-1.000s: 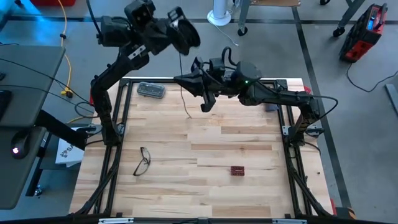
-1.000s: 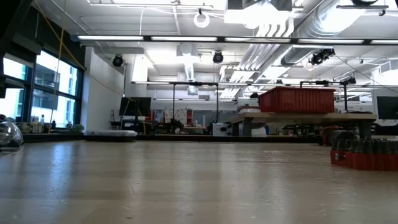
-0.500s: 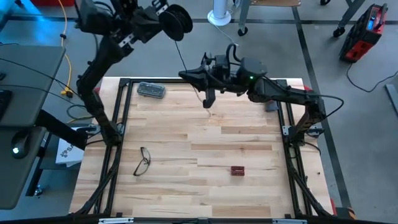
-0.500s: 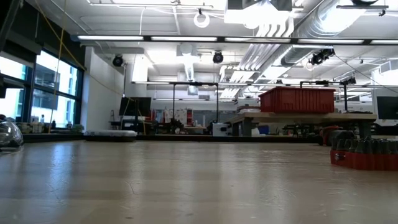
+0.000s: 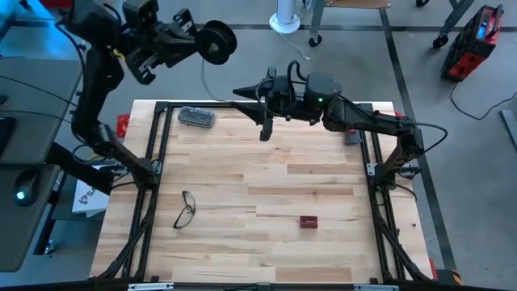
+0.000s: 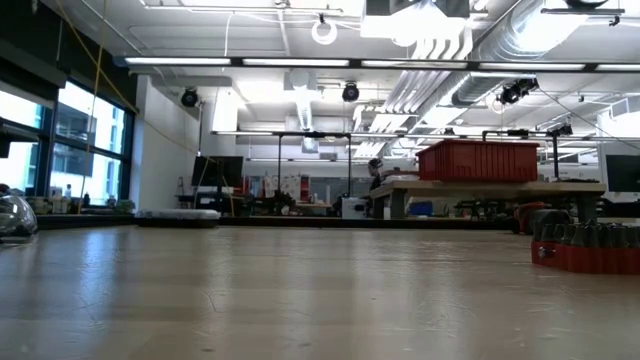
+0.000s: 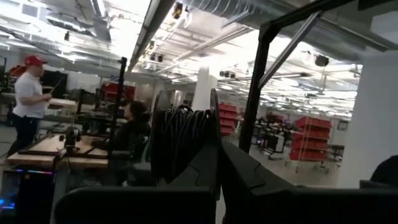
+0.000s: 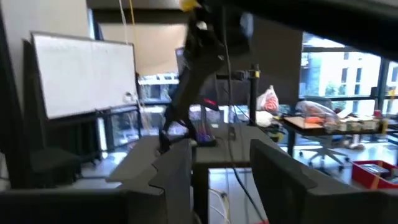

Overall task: Coil cords
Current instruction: Coil the black wire into the spool

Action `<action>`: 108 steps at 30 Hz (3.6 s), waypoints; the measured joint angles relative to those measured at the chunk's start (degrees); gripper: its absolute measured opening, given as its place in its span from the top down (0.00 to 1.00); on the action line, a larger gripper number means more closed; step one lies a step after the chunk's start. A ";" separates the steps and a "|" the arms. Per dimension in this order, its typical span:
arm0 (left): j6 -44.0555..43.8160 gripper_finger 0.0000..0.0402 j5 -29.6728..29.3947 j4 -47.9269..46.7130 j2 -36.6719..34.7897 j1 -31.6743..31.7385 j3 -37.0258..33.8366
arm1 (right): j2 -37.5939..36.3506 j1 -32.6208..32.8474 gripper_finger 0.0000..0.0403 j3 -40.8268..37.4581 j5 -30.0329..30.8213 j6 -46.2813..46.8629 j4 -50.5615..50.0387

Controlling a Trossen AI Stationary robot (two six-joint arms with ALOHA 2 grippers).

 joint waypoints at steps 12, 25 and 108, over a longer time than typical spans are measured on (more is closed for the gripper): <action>-0.89 1.00 -9.98 0.47 0.67 -6.34 -0.05 | 0.00 0.20 0.61 0.00 -0.47 -4.50 -4.18; -6.72 1.00 -13.93 2.54 1.33 -7.22 -0.11 | 0.00 1.69 0.61 0.04 -0.33 -8.99 -7.76; -8.18 1.00 -20.34 5.07 1.31 -13.17 -0.09 | 0.26 2.48 0.98 0.09 9.84 -29.50 -13.65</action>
